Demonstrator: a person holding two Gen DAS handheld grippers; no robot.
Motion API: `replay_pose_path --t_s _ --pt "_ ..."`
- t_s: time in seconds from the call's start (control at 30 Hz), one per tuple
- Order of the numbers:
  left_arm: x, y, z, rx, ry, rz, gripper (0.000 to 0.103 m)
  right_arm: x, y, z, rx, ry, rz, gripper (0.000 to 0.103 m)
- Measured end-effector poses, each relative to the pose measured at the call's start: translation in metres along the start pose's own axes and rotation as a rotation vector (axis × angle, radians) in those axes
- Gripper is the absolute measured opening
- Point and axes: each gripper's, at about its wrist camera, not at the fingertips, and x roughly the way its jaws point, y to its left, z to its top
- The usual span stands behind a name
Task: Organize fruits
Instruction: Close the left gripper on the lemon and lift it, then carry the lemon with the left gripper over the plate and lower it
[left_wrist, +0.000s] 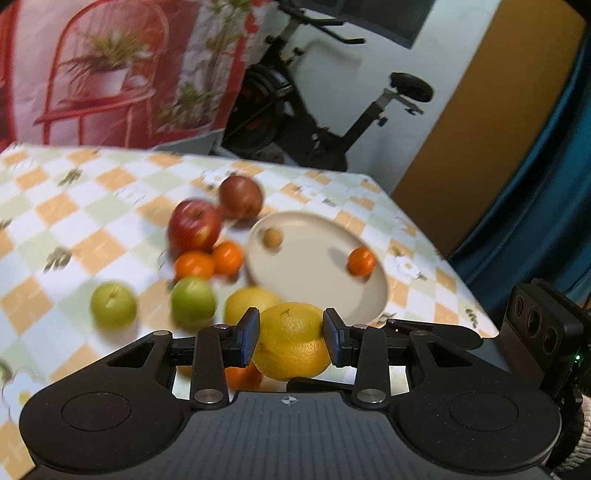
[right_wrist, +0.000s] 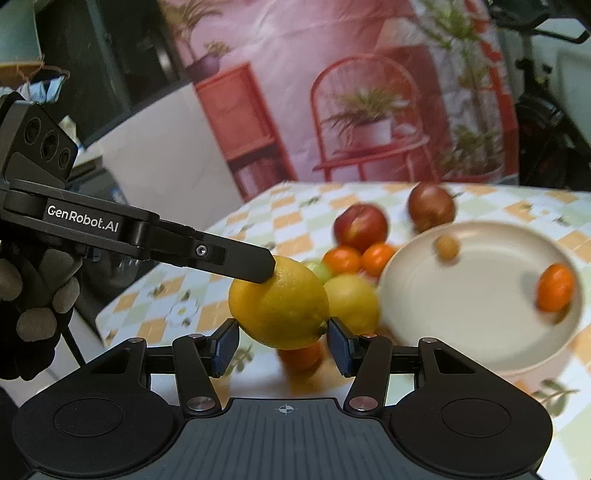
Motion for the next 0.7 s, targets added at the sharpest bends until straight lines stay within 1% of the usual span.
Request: replay_pose_path --t_s 0.2,0.37,0.5,0.7 --pt "0.018 -0.028 0.030 0.079 -0.016 -0.042 0.040 -0.020 -0.024 0.019 0.011 -0.068 -0.062 0.049" --pt "0.038 -0.038 0.053 0.087 -0.027 -0.082 0.040 -0.029 -0.050 0.037 0.009 -0.106 -0.109 0.049" --pt "0.058 -0.040 0.069 0.086 -0.018 -0.103 0.039 -0.028 -0.070 0.050 0.004 -0.117 -0.139 0.049" --pt "0.092 -0.036 0.087 0.076 0.022 -0.122 0.039 -0.014 -0.101 0.059 0.017 -0.095 -0.171 0.049"
